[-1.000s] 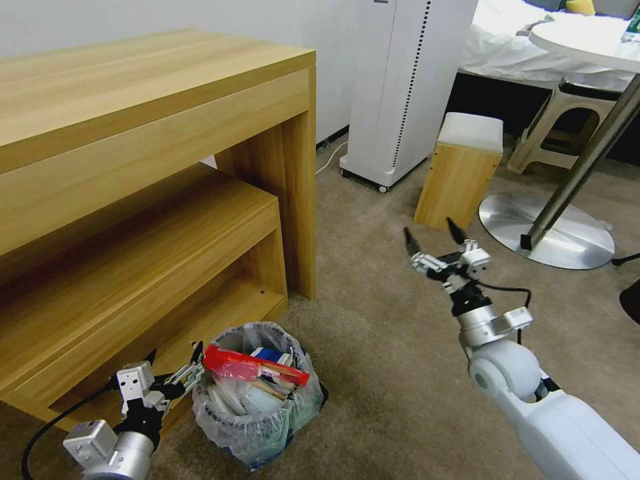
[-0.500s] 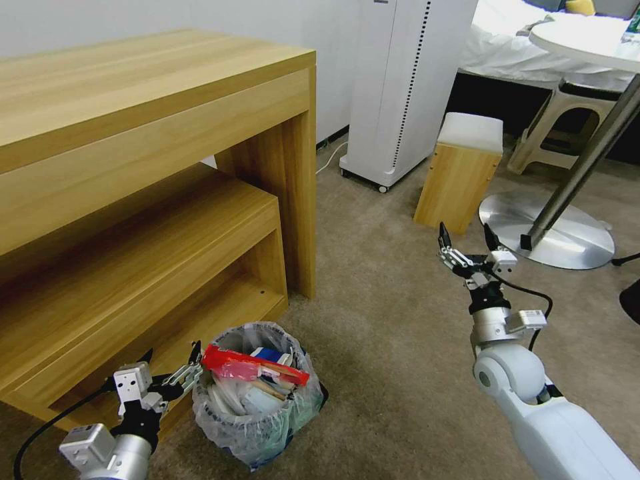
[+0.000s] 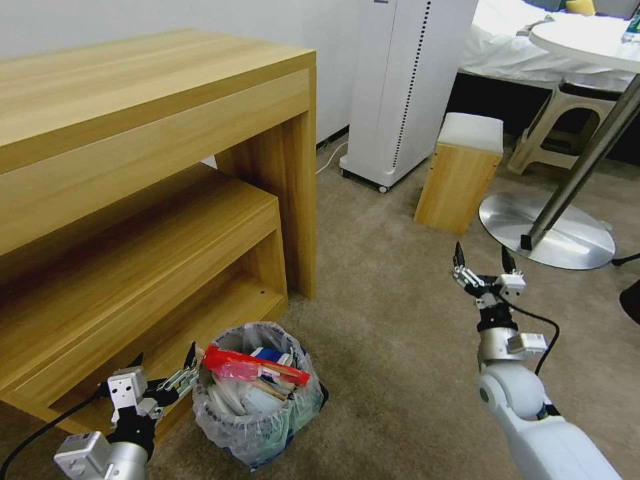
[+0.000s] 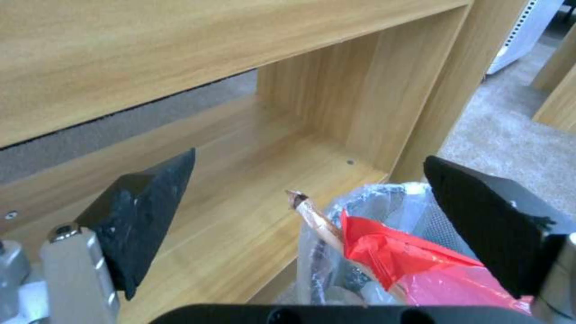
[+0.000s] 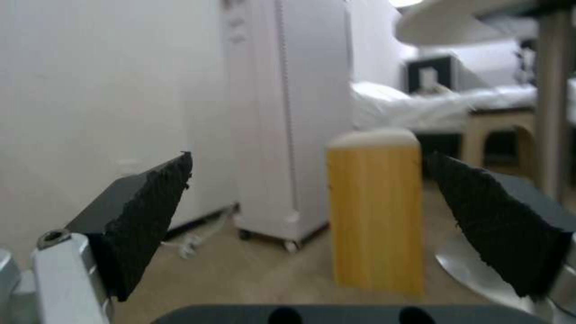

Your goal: Pick up the trash bin and place the garbage on the floor into it.

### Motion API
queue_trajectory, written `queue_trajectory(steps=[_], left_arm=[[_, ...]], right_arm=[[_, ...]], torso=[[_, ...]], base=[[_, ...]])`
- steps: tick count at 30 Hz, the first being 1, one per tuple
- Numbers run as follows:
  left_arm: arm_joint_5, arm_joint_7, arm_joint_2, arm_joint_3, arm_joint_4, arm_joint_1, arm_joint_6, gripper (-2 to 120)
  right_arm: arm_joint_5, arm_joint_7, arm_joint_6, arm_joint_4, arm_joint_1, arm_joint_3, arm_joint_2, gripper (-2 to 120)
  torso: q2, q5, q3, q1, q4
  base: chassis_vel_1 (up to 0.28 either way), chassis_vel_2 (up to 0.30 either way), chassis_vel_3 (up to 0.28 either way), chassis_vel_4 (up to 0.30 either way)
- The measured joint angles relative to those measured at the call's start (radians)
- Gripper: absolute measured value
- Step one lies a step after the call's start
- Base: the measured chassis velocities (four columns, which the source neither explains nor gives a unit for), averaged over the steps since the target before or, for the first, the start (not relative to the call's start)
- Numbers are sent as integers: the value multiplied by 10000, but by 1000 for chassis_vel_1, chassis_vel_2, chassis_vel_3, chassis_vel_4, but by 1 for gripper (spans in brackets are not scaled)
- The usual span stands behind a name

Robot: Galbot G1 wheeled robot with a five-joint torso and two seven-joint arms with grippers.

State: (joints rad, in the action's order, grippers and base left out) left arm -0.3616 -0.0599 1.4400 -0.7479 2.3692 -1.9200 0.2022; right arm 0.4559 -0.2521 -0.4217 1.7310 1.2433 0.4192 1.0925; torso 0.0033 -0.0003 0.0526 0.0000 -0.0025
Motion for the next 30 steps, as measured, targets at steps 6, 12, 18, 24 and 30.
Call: queue_trajectory(steps=[6, 12, 18, 24, 30], left_arm=[[233, 59, 61, -19, 132, -186, -106, 100], [637, 113, 40, -267, 76, -30, -297, 100], [631, -62, 130, -185, -134, 318, -261, 100], [437, -113, 139, -108, -748, 979, -273, 100], [393, -113, 116, 100, -1052, 1264, -276, 100]], right_arm=[[-448, -376, 990, 23, -104, 84, 751, 100], [-377, -615, 1576, 469, -298, 145, 1185, 100], [-431, -669, 1651, 713, -170, 253, 1270, 100], [-555, -679, 1653, 862, 5, 487, 1472, 100], [-582, -645, 1654, 1018, 177, 682, 1843, 100]], torso=[[-1, 2, 1, 0, 4], [0, -1, 1, 0, 3], [0, 1, 1, 0, 2], [-1, 1, 1, 0, 1], [-1, 2, 1, 0, 3]], base=[[0, 0, 0, 0], [0, 0, 0, 0], [0, 0, 0, 0], [0, 0, 0, 0], [0, 0, 0, 0]])
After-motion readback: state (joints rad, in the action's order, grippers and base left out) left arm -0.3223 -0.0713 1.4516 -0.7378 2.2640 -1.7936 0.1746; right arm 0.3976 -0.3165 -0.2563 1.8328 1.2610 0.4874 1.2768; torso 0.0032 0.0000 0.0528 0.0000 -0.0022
